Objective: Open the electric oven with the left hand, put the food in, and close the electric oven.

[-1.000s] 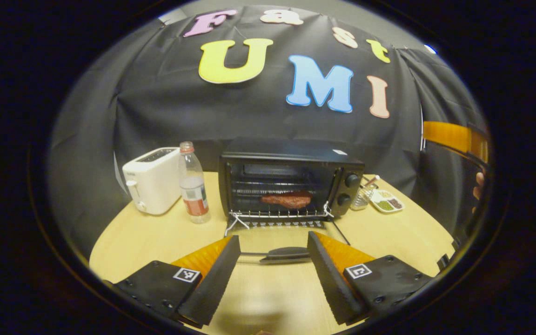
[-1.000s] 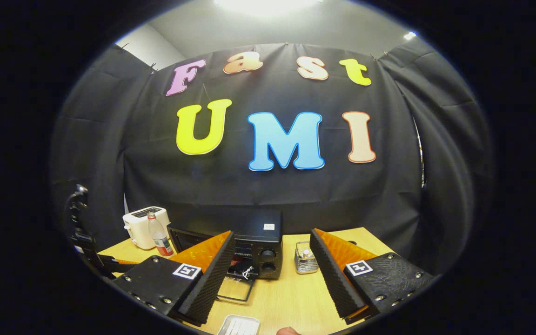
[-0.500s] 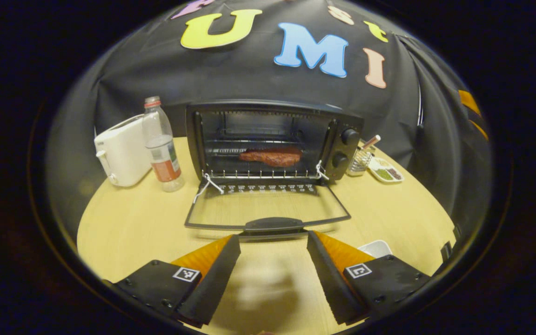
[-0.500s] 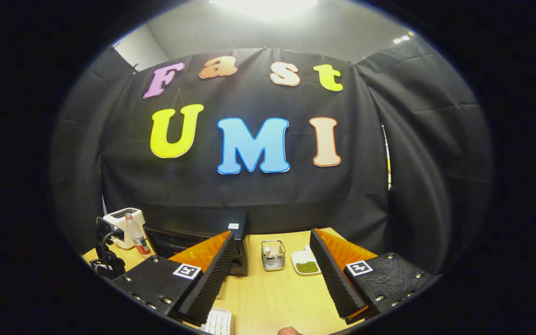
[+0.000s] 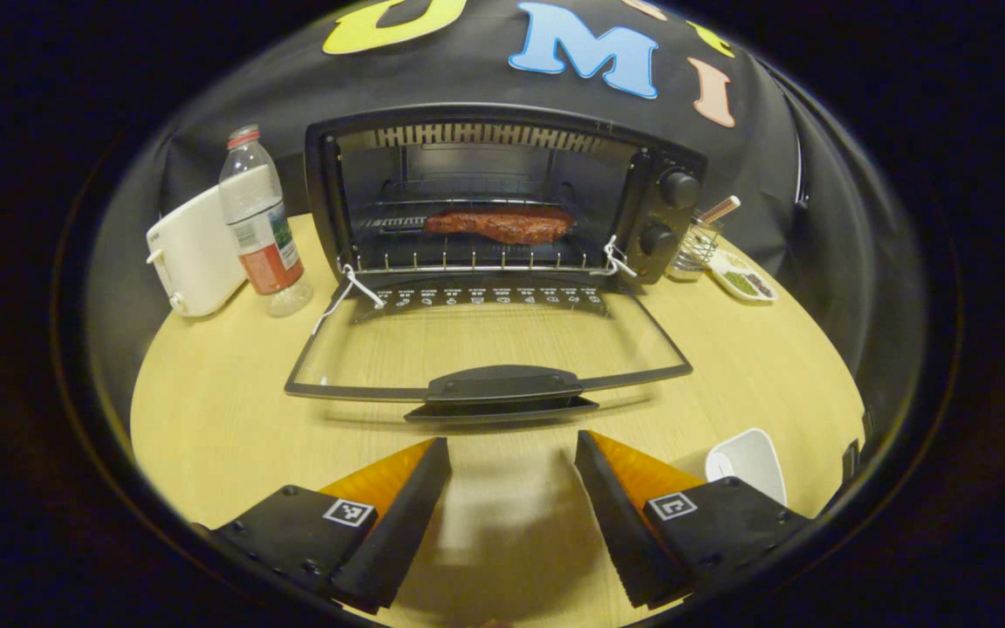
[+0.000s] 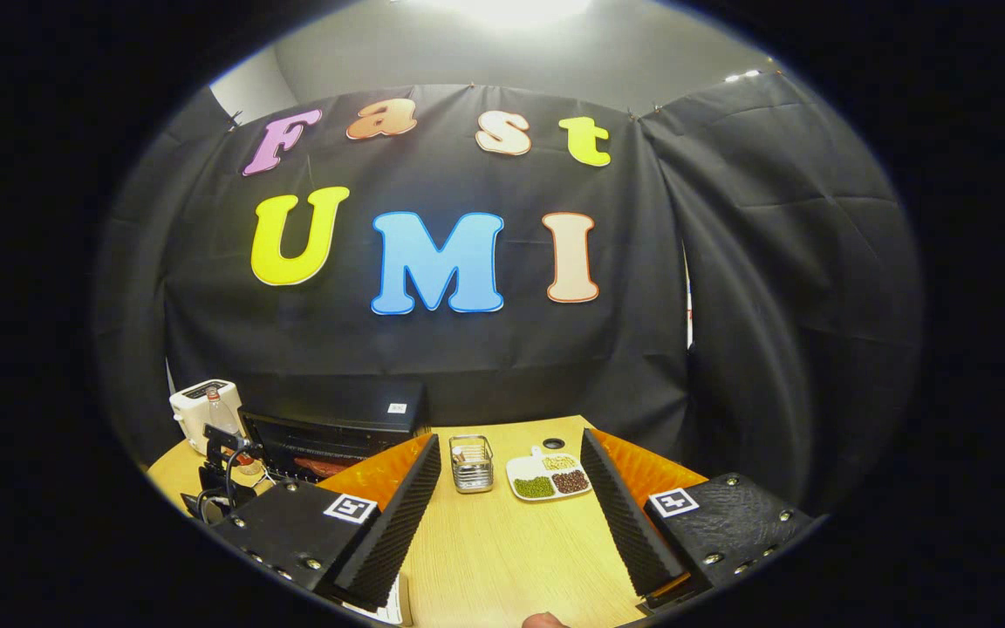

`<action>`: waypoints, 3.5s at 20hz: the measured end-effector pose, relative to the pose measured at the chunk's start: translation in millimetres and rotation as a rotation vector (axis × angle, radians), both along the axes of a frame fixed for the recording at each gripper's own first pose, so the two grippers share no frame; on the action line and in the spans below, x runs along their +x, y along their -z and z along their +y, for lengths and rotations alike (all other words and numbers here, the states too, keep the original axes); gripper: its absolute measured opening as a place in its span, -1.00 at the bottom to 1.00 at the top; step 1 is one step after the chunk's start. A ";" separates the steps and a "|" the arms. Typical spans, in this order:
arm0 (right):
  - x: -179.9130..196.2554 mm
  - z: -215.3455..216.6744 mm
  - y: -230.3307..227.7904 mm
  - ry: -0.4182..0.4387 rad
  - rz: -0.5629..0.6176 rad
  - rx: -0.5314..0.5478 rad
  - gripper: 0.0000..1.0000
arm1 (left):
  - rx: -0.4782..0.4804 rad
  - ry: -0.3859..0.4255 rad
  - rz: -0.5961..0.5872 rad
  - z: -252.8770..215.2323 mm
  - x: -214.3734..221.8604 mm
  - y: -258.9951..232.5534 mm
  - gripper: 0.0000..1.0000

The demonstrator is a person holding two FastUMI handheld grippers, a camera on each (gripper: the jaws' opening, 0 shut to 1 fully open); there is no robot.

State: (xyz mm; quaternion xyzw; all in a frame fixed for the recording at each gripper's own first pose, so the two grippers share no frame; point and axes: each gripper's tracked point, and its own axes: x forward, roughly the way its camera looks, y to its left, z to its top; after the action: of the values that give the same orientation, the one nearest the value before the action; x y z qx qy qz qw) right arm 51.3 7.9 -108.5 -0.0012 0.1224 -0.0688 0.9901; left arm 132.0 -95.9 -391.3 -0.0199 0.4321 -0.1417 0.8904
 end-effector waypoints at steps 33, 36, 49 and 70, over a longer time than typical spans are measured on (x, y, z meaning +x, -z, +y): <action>2.8 6.9 -3.8 -0.083 -0.001 0.019 0.94 | 0.042 -0.080 -0.230 1.7 24.1 -72.2 0.95; 3.3 9.2 -4.8 -0.085 -0.002 0.027 0.95 | 0.043 -0.073 -0.283 3.2 32.4 -89.8 0.95; -1.4 11.9 -7.3 -0.052 -0.024 0.019 0.95 | 0.018 -0.027 -0.522 -12.5 85.8 -163.7 0.95; -45.1 -4.2 -57.4 -0.309 -0.165 0.086 0.94 | 0.003 -0.253 -0.794 27.7 -99.3 -354.3 1.00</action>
State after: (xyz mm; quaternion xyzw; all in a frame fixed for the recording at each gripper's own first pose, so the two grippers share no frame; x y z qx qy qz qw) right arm 6.2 3.6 -51.1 0.0278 0.0421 0.0898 0.9947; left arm 32.7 -68.1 -37.0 -0.0156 0.0493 -0.0271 0.9983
